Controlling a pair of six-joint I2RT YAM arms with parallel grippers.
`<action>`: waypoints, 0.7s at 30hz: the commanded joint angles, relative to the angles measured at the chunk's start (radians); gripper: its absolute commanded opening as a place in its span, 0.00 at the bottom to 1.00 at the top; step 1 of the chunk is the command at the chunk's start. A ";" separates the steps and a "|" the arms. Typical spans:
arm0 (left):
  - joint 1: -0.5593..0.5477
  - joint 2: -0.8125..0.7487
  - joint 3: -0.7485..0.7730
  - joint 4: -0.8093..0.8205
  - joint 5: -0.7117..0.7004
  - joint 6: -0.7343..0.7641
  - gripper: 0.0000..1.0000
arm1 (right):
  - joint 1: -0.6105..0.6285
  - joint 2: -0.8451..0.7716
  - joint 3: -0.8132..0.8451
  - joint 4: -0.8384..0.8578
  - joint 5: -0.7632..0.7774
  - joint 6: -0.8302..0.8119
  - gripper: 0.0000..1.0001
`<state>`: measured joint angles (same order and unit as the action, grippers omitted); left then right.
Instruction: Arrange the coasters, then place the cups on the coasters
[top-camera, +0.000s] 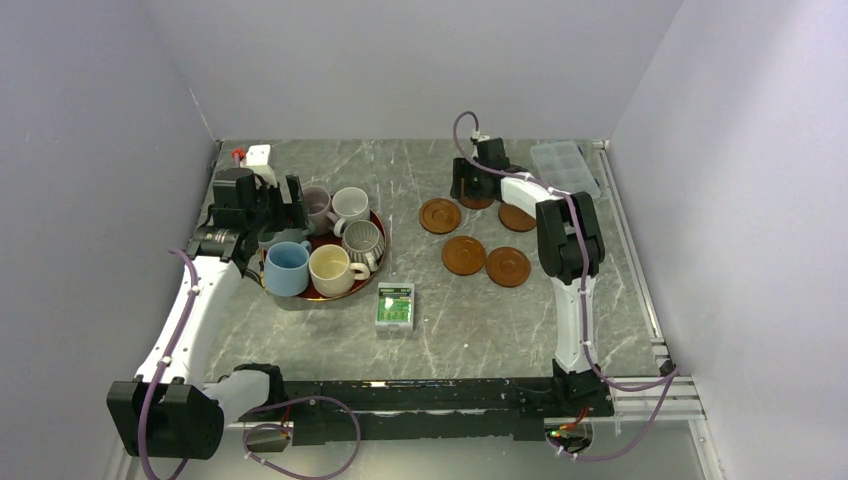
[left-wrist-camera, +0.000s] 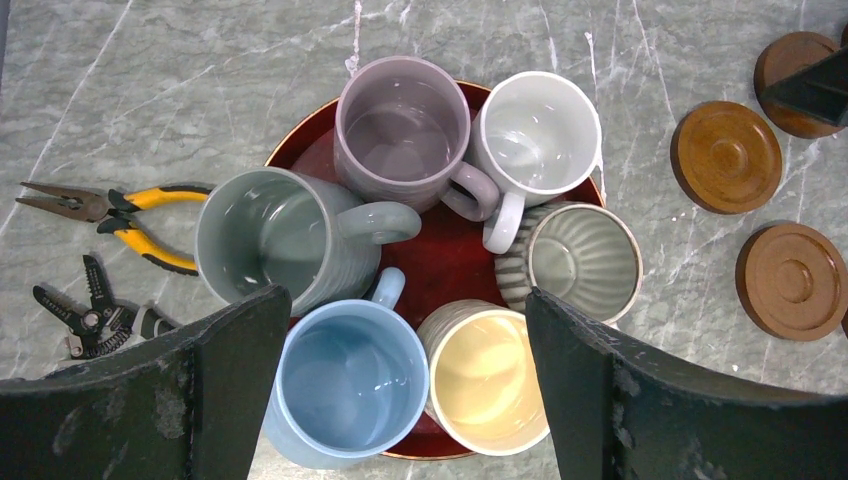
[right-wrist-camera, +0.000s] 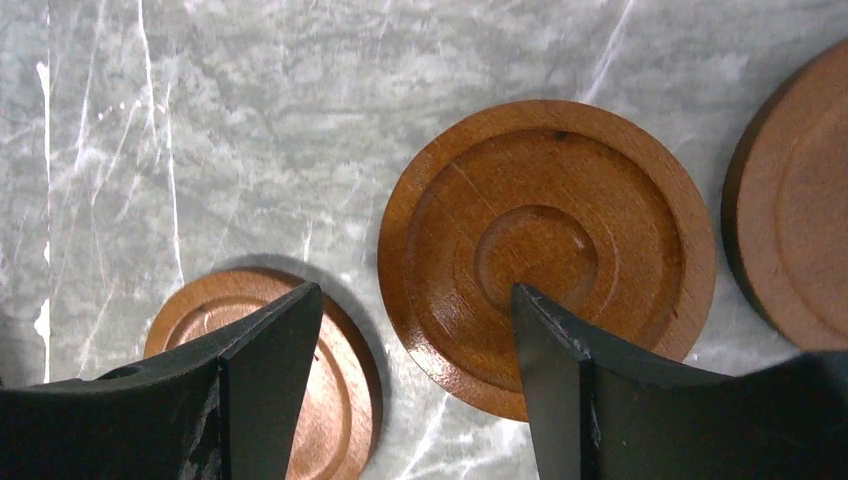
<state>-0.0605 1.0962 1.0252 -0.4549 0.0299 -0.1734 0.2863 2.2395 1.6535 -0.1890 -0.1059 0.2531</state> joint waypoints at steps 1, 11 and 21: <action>-0.004 0.000 0.030 0.009 0.020 -0.005 0.94 | -0.002 -0.052 -0.090 -0.048 -0.015 0.036 0.73; -0.004 0.005 0.030 0.009 0.025 -0.006 0.94 | -0.001 -0.113 -0.214 0.013 -0.062 0.047 0.73; -0.004 0.014 0.035 0.005 0.030 -0.008 0.94 | 0.025 -0.106 -0.207 0.066 -0.152 0.064 0.73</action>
<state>-0.0605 1.1114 1.0252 -0.4572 0.0383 -0.1738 0.2867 2.1315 1.4616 -0.0849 -0.1928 0.2890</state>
